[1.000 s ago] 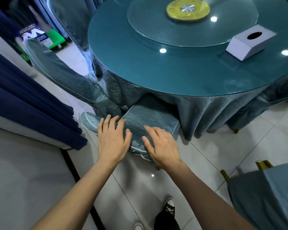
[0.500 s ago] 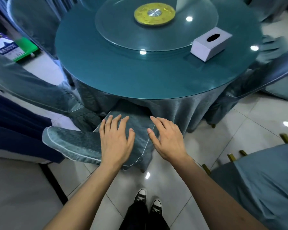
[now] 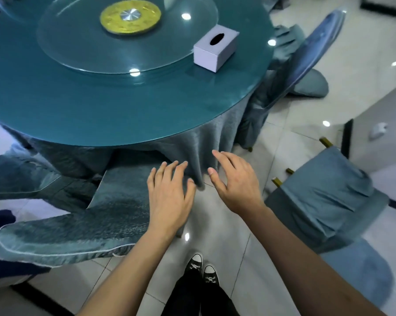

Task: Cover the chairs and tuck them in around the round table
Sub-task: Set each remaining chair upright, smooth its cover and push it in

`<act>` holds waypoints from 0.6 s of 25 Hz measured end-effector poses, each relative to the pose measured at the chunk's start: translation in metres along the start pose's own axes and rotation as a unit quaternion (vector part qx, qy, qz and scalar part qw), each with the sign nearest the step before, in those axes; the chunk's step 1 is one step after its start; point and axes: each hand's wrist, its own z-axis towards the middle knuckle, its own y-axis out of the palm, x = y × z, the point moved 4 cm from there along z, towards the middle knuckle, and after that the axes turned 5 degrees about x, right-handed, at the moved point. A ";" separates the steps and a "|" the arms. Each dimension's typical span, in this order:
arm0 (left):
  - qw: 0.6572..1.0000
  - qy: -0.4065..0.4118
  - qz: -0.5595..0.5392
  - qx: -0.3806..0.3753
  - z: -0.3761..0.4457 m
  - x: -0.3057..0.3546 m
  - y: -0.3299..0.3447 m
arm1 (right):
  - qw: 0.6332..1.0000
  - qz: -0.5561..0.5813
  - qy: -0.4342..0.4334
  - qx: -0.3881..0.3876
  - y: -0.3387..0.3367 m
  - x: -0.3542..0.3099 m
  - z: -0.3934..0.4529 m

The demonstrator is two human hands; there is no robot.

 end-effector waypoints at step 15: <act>0.978 0.188 -0.050 -0.074 -0.086 0.175 0.068 | 0.977 -0.061 0.185 0.083 -0.118 0.123 -0.168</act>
